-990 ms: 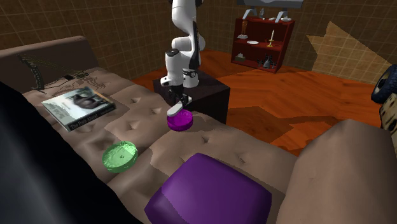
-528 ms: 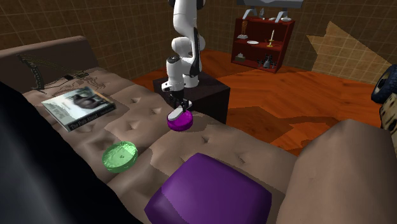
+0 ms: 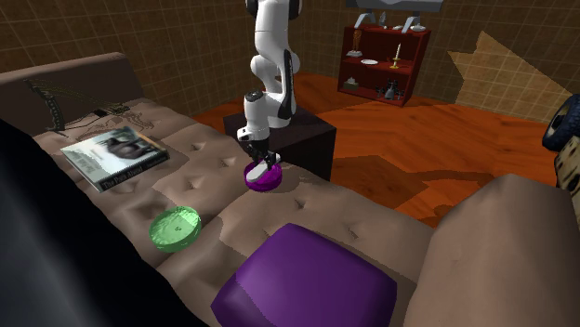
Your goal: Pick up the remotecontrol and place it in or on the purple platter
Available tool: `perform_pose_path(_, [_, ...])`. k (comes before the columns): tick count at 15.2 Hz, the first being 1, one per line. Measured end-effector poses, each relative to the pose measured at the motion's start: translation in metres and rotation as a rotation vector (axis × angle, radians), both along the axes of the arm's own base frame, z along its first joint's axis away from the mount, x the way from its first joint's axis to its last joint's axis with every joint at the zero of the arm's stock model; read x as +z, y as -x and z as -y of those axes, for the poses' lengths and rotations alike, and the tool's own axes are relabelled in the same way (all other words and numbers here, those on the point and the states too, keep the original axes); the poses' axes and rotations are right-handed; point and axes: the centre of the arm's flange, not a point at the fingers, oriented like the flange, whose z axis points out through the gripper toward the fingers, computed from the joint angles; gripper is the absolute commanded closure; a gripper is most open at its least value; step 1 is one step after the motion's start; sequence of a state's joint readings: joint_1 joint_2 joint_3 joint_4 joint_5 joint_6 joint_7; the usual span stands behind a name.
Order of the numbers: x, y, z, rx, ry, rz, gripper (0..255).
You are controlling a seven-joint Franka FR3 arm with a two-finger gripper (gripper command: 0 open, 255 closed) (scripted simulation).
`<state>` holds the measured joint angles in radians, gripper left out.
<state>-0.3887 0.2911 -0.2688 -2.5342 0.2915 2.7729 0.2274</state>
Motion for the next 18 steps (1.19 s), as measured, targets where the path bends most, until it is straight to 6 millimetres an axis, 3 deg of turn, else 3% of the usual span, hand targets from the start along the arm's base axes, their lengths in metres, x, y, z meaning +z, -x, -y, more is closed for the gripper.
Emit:
perform_pose_path(5, [-0.001, 0.0, 0.0, 0.0, 0.0, 0.0, 255])
perform_pose_path(6, [-0.001, 0.0, 0.0, 0.0, 0.0, 0.0, 0])
perform_pose_path(12, [-0.001, 0.0, 0.0, 0.0, 0.0, 0.001, 0])
perform_pose_path(18, [0.045, -0.002, 0.003, 0.0, 0.001, 0.002, 0])
